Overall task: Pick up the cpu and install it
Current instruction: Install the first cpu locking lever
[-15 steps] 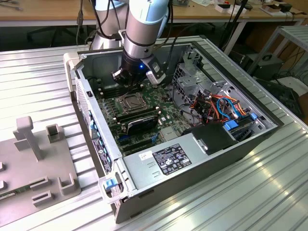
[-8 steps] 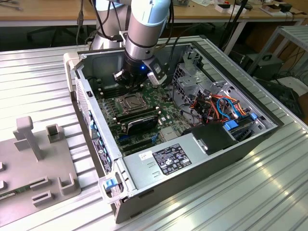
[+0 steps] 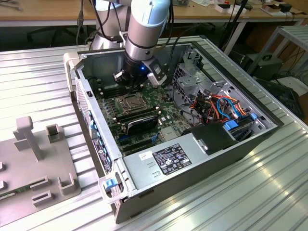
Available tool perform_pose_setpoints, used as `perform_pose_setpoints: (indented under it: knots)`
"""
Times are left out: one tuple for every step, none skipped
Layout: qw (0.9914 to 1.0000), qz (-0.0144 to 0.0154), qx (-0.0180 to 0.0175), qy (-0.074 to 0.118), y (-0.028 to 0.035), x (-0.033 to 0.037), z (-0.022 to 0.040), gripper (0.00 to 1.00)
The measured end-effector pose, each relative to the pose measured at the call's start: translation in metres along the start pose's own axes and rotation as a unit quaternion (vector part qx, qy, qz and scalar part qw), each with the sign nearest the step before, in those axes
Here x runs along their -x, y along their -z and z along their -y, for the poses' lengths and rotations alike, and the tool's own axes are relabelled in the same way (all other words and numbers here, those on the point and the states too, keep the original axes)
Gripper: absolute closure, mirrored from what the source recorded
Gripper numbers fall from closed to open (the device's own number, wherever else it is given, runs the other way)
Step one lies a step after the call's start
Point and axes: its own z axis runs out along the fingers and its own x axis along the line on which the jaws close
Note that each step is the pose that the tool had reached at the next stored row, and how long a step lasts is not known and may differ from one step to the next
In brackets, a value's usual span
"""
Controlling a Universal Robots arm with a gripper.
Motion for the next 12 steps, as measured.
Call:
perform_pose_setpoints:
  knots:
    - [1.0, 0.0, -0.0004, 0.0, -0.0008, 0.0, 0.0002, 0.89]
    - [1.0, 0.0, -0.0006, 0.0, -0.0016, 0.0, 0.0003, 0.89]
    - [1.0, 0.0, -0.0011, 0.0, -0.0026, 0.0, 0.0005, 0.89]
    - [1.0, 0.0, -0.0013, 0.0, -0.0033, 0.0001, 0.0006, 0.89]
    - [1.0, 0.0, -0.0018, 0.0, -0.0041, 0.0002, 0.0008, 0.89]
    - [1.0, 0.0, -0.0023, 0.0, -0.0051, 0.0002, 0.001, 0.89]
    - [1.0, 0.0, -0.0028, 0.0, -0.0055, 0.0003, 0.0011, 0.89]
    - [1.0, -0.0001, -0.0031, 0.0, -0.0058, 0.0003, 0.0011, 0.89]
    - [0.99999, 0.0, -0.0035, 0.0, -0.0062, 0.0004, 0.0012, 0.89]
    - [0.99999, -0.0001, -0.004, 0.0, -0.0064, 0.0004, 0.0012, 0.89]
    - [0.99999, -0.0001, -0.0044, 0.0, -0.0066, 0.0004, 0.0013, 0.89]
    - [0.99999, -0.0001, -0.0049, 0.0, -0.0069, 0.0005, 0.0014, 0.89]
